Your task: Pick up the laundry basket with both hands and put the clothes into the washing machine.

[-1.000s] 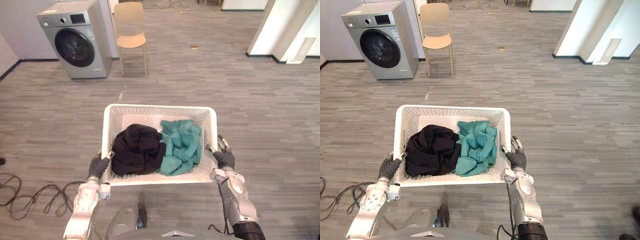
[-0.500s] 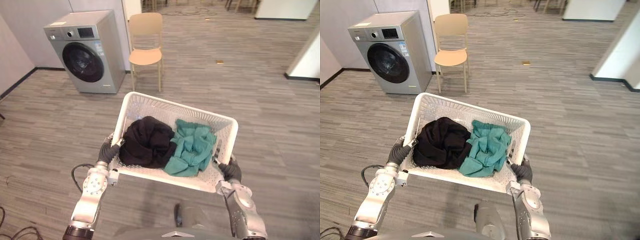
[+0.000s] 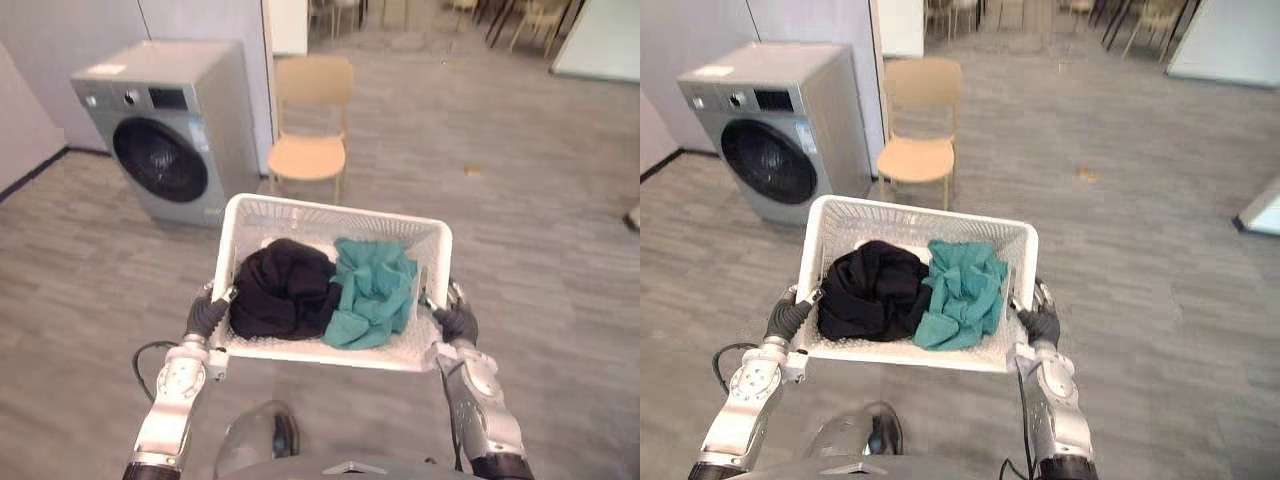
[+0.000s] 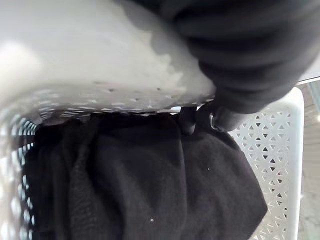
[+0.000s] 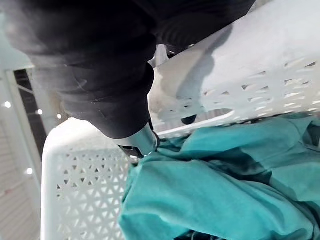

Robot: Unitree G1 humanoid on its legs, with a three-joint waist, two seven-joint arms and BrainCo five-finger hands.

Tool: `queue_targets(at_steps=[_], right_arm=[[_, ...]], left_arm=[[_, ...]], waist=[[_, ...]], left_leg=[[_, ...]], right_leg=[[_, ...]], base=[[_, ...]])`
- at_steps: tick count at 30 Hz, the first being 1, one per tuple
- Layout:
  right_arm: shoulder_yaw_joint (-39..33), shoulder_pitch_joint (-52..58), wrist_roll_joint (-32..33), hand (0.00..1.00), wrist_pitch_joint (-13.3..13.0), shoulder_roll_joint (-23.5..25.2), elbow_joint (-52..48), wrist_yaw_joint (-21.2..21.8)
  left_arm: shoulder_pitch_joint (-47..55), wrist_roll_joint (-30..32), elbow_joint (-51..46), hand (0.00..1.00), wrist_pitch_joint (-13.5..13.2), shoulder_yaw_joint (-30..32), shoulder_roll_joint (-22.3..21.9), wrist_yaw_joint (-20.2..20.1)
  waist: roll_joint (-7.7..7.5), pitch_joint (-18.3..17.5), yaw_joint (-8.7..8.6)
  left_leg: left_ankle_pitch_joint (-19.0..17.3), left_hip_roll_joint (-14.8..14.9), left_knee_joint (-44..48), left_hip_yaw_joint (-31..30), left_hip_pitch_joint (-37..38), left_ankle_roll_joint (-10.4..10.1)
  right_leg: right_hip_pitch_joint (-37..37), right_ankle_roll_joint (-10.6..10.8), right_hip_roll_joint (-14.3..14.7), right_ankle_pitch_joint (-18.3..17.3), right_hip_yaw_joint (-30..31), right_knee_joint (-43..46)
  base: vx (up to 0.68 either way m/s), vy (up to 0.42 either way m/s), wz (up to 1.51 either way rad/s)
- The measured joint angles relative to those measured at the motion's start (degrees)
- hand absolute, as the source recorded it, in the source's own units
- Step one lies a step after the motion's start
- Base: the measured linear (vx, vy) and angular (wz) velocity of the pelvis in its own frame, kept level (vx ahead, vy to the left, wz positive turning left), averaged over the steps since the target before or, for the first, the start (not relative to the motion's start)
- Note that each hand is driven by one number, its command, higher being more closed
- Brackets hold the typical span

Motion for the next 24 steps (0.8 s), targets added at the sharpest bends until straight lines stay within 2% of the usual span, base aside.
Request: queue_targets(at_steps=[1, 2, 3, 4, 5, 6, 7, 8, 9, 10, 11, 12, 13, 14, 15, 16, 17, 18, 19, 20, 21, 22, 23, 24], right_arm=[[-0.37, 0.04, 0.00, 1.00, 0.02, 0.33, 0.67, 0.20], [-0.79, 0.63, -0.30, 1.00, -0.04, 0.87, 0.66, 0.20], [-0.88, 1.81, -0.46, 1.00, -0.03, 0.93, 0.21, 0.22], [-0.78, 2.61, -0.46, 1.00, -0.03, 0.96, -0.04, 0.28], [-0.82, 4.36, -0.43, 1.00, -0.04, 1.37, -1.41, 0.37], [-0.93, 4.54, -0.43, 1.00, -0.07, 1.48, -2.05, 0.37], [-1.33, 4.34, -0.41, 1.00, -0.30, 1.80, -3.08, 0.37], [-1.53, 4.32, -0.41, 1.00, -0.31, 1.98, -3.44, 0.37], [-1.68, 4.17, -0.40, 1.00, -0.32, 2.17, -3.55, 0.36], [-1.60, 4.21, -0.40, 1.00, -0.32, 2.47, -3.65, 0.36], [-1.51, 4.21, -0.40, 1.00, -0.31, 2.58, -3.67, 0.35], [-1.72, 3.92, -0.38, 1.00, 0.13, 1.57, -2.63, 0.25], [-1.89, 4.08, -0.34, 1.00, 0.33, 1.27, -2.97, 0.25], [-1.79, 4.75, -0.18, 1.00, 0.43, 1.09, -4.98, -0.14], [-1.14, 5.60, 0.27, 1.00, 0.33, 0.92, -8.59, -0.38], [-1.03, 5.65, 0.62, 1.00, 0.19, 1.00, -10.45, -0.49], [-0.98, 5.64, 0.76, 1.00, 0.06, 1.16, -11.43, -0.70], [-0.76, 5.76, 0.77, 1.00, -0.67, 1.23, -13.00, -0.94], [-0.69, 5.74, 0.78, 1.00, -1.35, 1.19, -13.58, -0.94], [-0.69, 5.72, 0.78, 1.00, -1.52, 1.13, -13.63, -0.94], [-0.72, 5.70, 0.78, 1.00, -1.52, 0.83, -13.52, -0.97], [-0.71, 5.58, 0.83, 1.00, -1.41, 0.54, -13.14, -0.97], [-0.71, 5.51, 0.83, 1.00, -1.37, 0.52, -13.03, -0.97], [-0.67, 5.48, 0.85, 1.00, -1.42, 0.48, -12.45, -0.93]], left_arm=[[0.02, 0.24, 0.07, 1.00, 0.07, -0.28, 0.02, -0.03], [0.00, 0.93, 0.20, 1.00, 0.14, -0.56, -0.30, 0.00], [-0.45, 1.49, 0.20, 1.00, 0.20, -0.95, -0.25, -0.01], [-0.81, 1.72, 0.20, 1.00, 0.20, -1.13, -0.21, -0.02], [-2.61, 1.96, 0.20, 1.00, 0.19, -1.65, -0.07, -0.01], [-3.42, 1.97, 0.21, 1.00, 0.18, -1.68, 0.06, -0.01], [-5.16, 1.96, 0.43, 1.00, 0.17, -1.94, 0.85, -0.05], [-5.68, 1.96, 0.55, 1.00, 0.17, -2.18, 1.12, -0.05], [-5.99, 1.94, 0.75, 1.00, 0.14, -2.26, 1.64, -0.09], [-5.88, 1.92, 0.75, 1.00, 0.11, -2.28, 2.28, -0.09], [-5.88, 1.90, 0.88, 1.00, 0.09, -2.28, 2.53, -0.08], [-6.00, 1.92, 3.52, 1.00, -0.05, -2.23, -0.14, 0.06], [-5.97, 2.04, 3.81, 1.00, 0.04, -2.15, -0.66, 0.14], [-5.86, 2.09, 3.81, 1.00, 0.22, -2.02, -0.76, 0.13], [-5.77, 1.94, 3.81, 1.00, 0.21, -1.10, -1.12, 0.12], [-5.24, 1.73, 3.80, 1.00, 0.21, -0.50, -1.20, 0.13], [-4.53, 1.26, 3.80, 1.00, 0.22, -0.20, -1.19, 0.13], [-2.87, 0.21, 3.55, 1.00, 0.19, 0.17, -1.35, 0.12], [-1.31, -0.98, 3.42, 1.00, 0.06, 0.56, -1.92, 0.09], [-0.80, -1.32, 3.42, 1.00, 0.06, 0.75, -2.50, 0.09], [-0.26, -1.42, 3.41, 1.00, 0.06, 1.10, -3.61, 0.10], [0.15, -1.40, 3.41, 1.00, 0.06, 1.16, -4.07, 0.08], [0.31, -1.38, 3.41, 1.00, 0.06, 1.17, -4.13, 0.08], [0.70, -1.37, 3.40, 1.00, 0.07, 1.25, -4.18, 0.04]], waist=[[-0.47, -0.26, -0.18], [0.59, 0.02, -0.90], [2.82, 0.45, -2.59], [3.77, 0.39, -3.21], [4.96, 0.33, -4.40], [5.24, 0.51, -4.66], [5.13, 0.68, -5.31], [4.84, 0.63, -5.45], [3.92, 0.22, -5.33], [2.48, -0.68, -5.32], [1.64, -1.09, -5.53], [4.49, -1.28, -5.91], [5.29, -1.15, -5.83], [7.02, -1.04, -5.61], [7.74, -0.31, -4.42], [7.66, 0.35, -3.36], [7.34, 0.55, -2.57], [6.39, 1.06, -1.46], [5.56, 1.29, -1.10], [5.45, 1.26, -0.97], [5.13, 1.41, -0.42], [5.35, 1.38, -0.24], [5.56, 1.44, -0.24], [5.71, 1.09, -0.05]], left_leg=[[-1.23, -1.41, -1.22, -0.22, 2.33, 0.28], [-2.52, -3.02, -3.76, -2.66, 7.38, -0.07], [-3.57, -2.74, -6.77, -6.43, 12.16, -0.28], [-3.79, -2.25, -8.67, -7.90, 14.23, -0.23], [-3.70, -1.20, -13.71, -11.52, 18.97, -0.43], [-3.39, -0.83, -15.67, -12.57, 20.94, -0.96], [-2.64, 0.15, -18.67, -12.63, 24.38, -2.19], [-2.63, 0.27, -19.39, -12.51, 25.70, -2.22], [-3.11, 0.09, -20.54, -12.30, 28.23, -3.29], [-4.37, -0.73, -20.21, -12.38, 30.13, -5.44], [-5.90, -0.87, -18.55, -12.78, 31.15, -7.49], [-8.82, 2.96, -6.08, -13.96, 29.17, -9.05], [-7.60, 4.95, 2.25, -13.95, 26.22, -9.27], [1.03, 8.95, 19.62, -13.91, 18.74, -9.19], [11.05, 13.11, 33.41, -13.81, 12.59, -10.75], [11.88, 15.61, 41.91, -13.04, 9.39, -9.41], [11.42, 16.53, 46.24, -12.46, 7.83, -8.16], [9.90, 16.95, 51.09, -11.55, 4.67, -6.25], [7.59, 16.50, 51.08, -11.28, 0.66, -5.90], [6.17, 16.13, 49.35, -11.14, -1.36, -5.91], [3.48, 15.42, 43.44, -10.42, -4.76, -6.31], [1.16, 14.20, 33.60, -10.05, -7.28, -6.89], [0.43, 13.36, 27.63, -9.96, -7.96, -7.60], [0.46, 11.40, 16.96, -10.16, -7.31, -9.64]], right_leg=[[-1.85, -3.50, -3.14, -0.32, -1.90, 4.10], [-4.76, -6.15, -5.41, -5.55, -4.96, 9.59], [-7.36, -5.60, -2.96, -10.22, -6.47, 10.60], [-9.40, -5.07, -1.10, -11.99, -6.66, 9.94], [-15.55, -2.03, 3.15, -15.51, -6.41, 4.94], [-17.74, -0.75, 4.46, -16.53, -6.38, 1.13], [-21.30, 0.00, 5.73, -16.71, -8.41, -14.30], [-21.80, -0.09, 6.17, -15.82, -9.67, -21.83], [-21.52, 0.08, 7.08, -10.86, -11.37, -38.32], [-21.51, -0.84, 7.47, -5.75, -11.35, -46.52], [-21.86, -3.75, 7.53, -1.34, -10.54, -46.89], [-21.15, -8.70, 9.57, -2.33, -10.80, -40.12], [-19.48, -7.69, 10.30, -5.09, -10.97, -39.93], [-16.51, -8.49, 12.99, -7.74, -12.03, -39.98], [-13.22, -9.25, 15.97, -10.26, -11.15, -40.78], [-10.00, -9.96, 17.93, -11.55, -9.87, -41.78], [-7.94, -10.36, 18.73, -12.42, -8.51, -42.36], [-4.11, -10.65, 19.18, -14.93, -5.53, -43.51], [-0.98, -10.00, 18.95, -16.37, -3.09, -44.99], [0.15, -9.68, 18.66, -16.89, -2.12, -45.68], [1.99, -8.87, 18.02, -17.89, 0.04, -46.73], [4.10, -8.25, 17.22, -18.93, 2.09, -48.16], [5.16, -8.02, 16.82, -19.36, 3.04, -48.84], [6.19, -6.72, 16.00, -19.95, 3.98, -49.26]], base=[[0.86, 0.128, 0.55], [0.81, 0.123, 0.78], [0.77, 0.106, 0.97], [0.87, 0.044, 1.31], [0.72, -0.015, 1.05], [0.89, -0.063, 1.28], [0.62, -0.075, 0.83], [0.77, -0.110, 0.85], [0.80, -0.144, 0.52], [0.81, -0.169, 0.51], [0.97, -0.257, 0.58], [0.64, -0.188, 0.48], [0.89, -0.252, 0.42], [0.71, -0.182, -0.10], [0.99, -0.244, -0.46], [0.69, -0.154, -0.79], [0.64, -0.104, -1.05], [0.61, -0.040, -1.09], [0.59, -0.008, -0.99], [0.57, 0.064, -0.88], [0.56, 0.140, -0.84], [0.57, 0.177, -0.83], [0.58, 0.232, -0.69], [0.48, 0.204, -0.72]])
